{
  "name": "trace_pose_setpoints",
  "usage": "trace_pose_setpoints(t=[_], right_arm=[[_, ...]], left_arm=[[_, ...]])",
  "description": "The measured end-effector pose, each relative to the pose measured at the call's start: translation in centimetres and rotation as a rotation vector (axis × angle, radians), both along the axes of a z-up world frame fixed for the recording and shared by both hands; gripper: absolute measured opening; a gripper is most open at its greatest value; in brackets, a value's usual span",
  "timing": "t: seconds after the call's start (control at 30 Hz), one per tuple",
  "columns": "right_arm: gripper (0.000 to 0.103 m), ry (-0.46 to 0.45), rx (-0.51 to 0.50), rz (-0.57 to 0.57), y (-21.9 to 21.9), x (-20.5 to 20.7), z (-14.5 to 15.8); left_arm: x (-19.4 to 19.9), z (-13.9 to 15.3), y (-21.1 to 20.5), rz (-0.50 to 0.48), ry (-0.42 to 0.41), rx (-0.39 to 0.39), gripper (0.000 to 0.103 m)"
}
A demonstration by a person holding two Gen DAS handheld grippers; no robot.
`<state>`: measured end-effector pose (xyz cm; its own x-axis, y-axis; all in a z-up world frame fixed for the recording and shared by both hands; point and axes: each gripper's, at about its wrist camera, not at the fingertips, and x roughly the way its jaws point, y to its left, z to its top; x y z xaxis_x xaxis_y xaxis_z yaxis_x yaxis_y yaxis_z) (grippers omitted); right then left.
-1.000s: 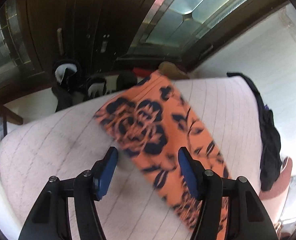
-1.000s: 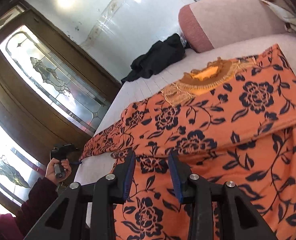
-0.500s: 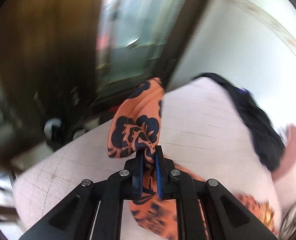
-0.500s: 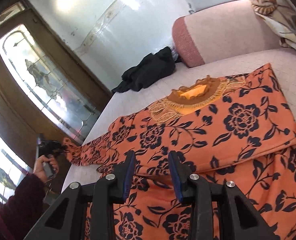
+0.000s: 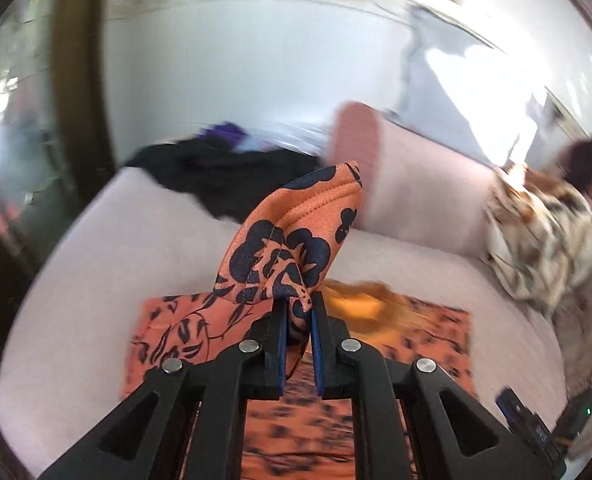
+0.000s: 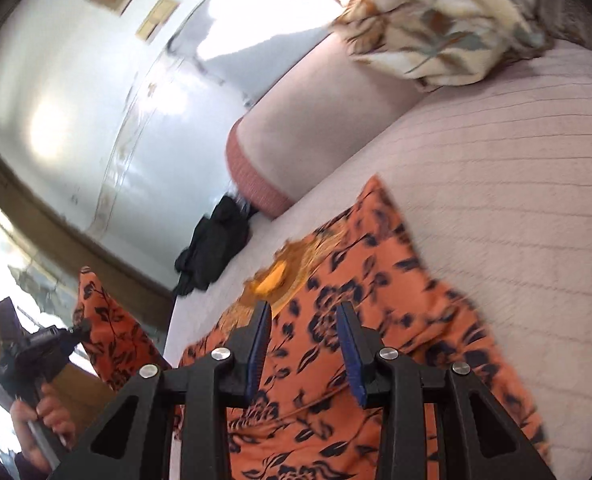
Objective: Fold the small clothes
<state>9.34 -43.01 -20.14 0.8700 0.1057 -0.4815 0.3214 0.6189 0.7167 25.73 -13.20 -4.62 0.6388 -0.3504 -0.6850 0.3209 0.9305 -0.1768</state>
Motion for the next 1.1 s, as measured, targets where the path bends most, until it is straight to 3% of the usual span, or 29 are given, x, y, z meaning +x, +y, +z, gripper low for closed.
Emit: trace_pose_setpoints(t=[0.1,0.17,0.23,0.27,0.3,0.33,0.4,0.5,0.6,0.73,0.83,1.0,1.07,1.1], right_arm=[[0.037,-0.013,0.024,-0.053,-2.3,-1.2,0.1],[0.037,-0.023,0.033,-0.052,-3.0,-1.4,0.3],[0.040,-0.031,0.047,-0.035,-3.2,-1.3,0.3],[0.050,-0.032,0.057,-0.028,-3.3,-1.2,0.2],[0.072,-0.034,0.073,-0.025,-3.3,-1.1,0.0],[0.077,-0.041,0.085,-0.027,-3.0,-1.2,-0.2],[0.077,-0.053,0.104,0.007,-2.3,-0.6,-0.4],[0.077,0.000,0.116,0.065,-0.5,1.0,-1.1],[0.074,0.108,0.033,0.092,0.6,2.9,-1.9],[0.060,0.163,-0.050,0.083,-0.4,4.9,-3.0],[0.057,0.174,-0.050,0.109,-1.3,6.3,-4.0],[0.048,0.262,-0.058,0.167,-1.0,9.1,-6.5],[0.041,0.290,-0.095,0.174,-0.6,9.4,-6.4],[0.028,0.307,-0.107,0.181,-0.4,9.5,-6.2]], left_arm=[[-2.1,-2.3,-5.6,-0.133,0.074,-0.029,0.012],[-3.7,-4.2,-9.1,-0.269,0.134,-0.060,0.022],[-4.4,-5.1,-9.8,-0.316,0.137,-0.059,0.037],[-4.4,-5.1,-9.1,-0.304,0.120,-0.066,0.041],[-4.6,-4.8,-7.9,-0.289,0.096,-0.087,0.050],[-4.3,-4.4,-5.9,-0.269,0.070,-0.121,0.062],[-3.3,-4.0,-2.5,-0.185,0.019,-0.170,0.077],[-1.6,-4.0,3.1,-0.016,-0.049,-0.153,0.078],[-0.3,-6.1,7.1,0.127,-0.067,-0.042,0.078],[1.3,-9.8,11.3,0.288,-0.051,0.067,0.078],[3.1,-12.2,12.9,0.344,0.025,0.094,0.078],[4.9,-14.4,13.7,0.415,0.071,0.168,0.078],[5.4,-15.7,13.0,0.422,0.109,0.218,0.078],[5.7,-16.4,12.5,0.422,0.122,0.250,0.078]])
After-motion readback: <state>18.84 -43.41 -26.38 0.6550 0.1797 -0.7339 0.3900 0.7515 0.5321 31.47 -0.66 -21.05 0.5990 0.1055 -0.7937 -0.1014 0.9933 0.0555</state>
